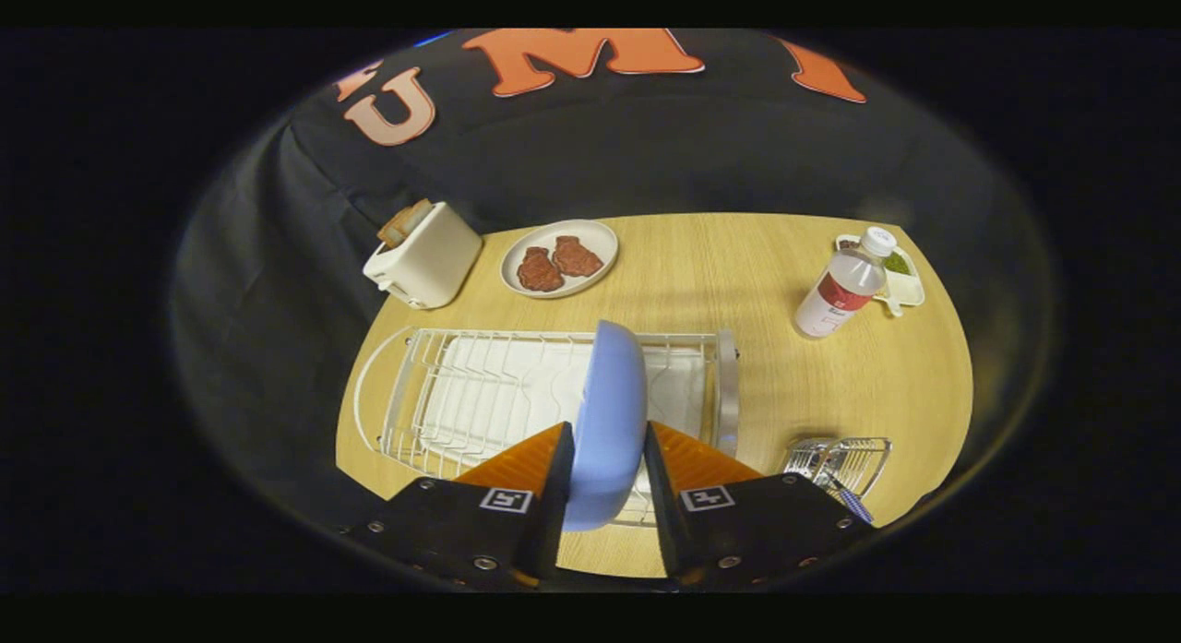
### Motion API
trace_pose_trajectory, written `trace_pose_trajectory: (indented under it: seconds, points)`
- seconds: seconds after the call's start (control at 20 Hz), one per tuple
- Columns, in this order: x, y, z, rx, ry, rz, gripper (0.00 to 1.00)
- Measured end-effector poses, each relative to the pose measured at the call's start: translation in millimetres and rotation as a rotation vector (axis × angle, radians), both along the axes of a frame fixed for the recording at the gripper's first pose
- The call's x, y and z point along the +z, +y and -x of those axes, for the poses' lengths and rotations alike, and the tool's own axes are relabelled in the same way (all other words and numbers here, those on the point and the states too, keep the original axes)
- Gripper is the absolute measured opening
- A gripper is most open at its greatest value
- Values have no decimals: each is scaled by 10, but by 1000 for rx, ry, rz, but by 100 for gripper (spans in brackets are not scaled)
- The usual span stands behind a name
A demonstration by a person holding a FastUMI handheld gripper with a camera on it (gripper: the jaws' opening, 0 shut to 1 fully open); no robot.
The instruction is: Take the plate from the dish rack, then take the spoon from the basket and place it into the plate.
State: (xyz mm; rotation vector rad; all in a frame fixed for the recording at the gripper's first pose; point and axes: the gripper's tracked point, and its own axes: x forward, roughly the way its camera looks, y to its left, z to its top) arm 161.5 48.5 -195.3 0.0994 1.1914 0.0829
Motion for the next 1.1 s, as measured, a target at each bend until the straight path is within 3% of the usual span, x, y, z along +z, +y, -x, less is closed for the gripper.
trace_pose_trajectory:
  seconds: [0.25,0.5,1.1]
  points:
    - [0,-49,-6,-22,27,48,34]
    - [51,-176,-195,-108,-43,147,29]
    - [242,-257,-491,-16,-223,475,16]
